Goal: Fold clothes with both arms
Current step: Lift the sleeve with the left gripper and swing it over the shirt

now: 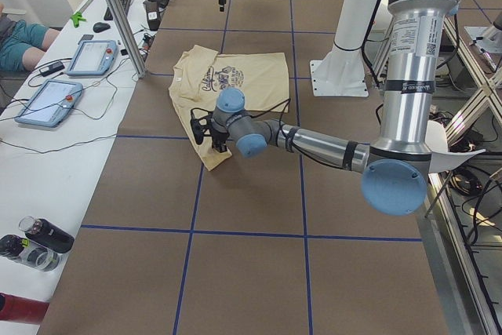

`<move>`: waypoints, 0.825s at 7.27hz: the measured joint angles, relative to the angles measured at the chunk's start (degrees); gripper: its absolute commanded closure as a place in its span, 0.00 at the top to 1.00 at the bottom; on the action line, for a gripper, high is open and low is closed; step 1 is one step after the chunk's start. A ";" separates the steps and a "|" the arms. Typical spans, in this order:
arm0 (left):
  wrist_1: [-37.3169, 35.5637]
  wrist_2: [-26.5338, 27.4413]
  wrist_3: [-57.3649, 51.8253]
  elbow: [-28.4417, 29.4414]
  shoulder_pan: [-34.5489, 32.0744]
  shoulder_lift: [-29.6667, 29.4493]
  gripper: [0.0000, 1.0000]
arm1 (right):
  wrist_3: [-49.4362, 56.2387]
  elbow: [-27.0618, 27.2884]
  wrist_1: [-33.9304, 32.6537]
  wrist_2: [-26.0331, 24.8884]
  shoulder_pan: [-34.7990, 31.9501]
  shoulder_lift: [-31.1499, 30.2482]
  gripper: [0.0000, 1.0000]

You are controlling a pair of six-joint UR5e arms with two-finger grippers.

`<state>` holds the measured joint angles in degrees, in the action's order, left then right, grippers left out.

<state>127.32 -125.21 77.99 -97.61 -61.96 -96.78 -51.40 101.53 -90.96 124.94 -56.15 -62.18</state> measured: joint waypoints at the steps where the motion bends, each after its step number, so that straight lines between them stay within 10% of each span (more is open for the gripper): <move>1: -4.14 -3.11 1.04 -0.93 -1.66 -4.95 0.00 | 0.33 0.66 -0.01 -0.02 -0.57 -1.57 0.99; 6: -16.71 -11.64 23.35 -2.93 0.28 -30.28 0.00 | 1.00 1.05 0.07 -0.06 -0.92 -4.51 0.99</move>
<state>110.61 -136.85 101.35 -100.54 -61.68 -127.06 -50.39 102.57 -90.89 124.87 -57.07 -66.70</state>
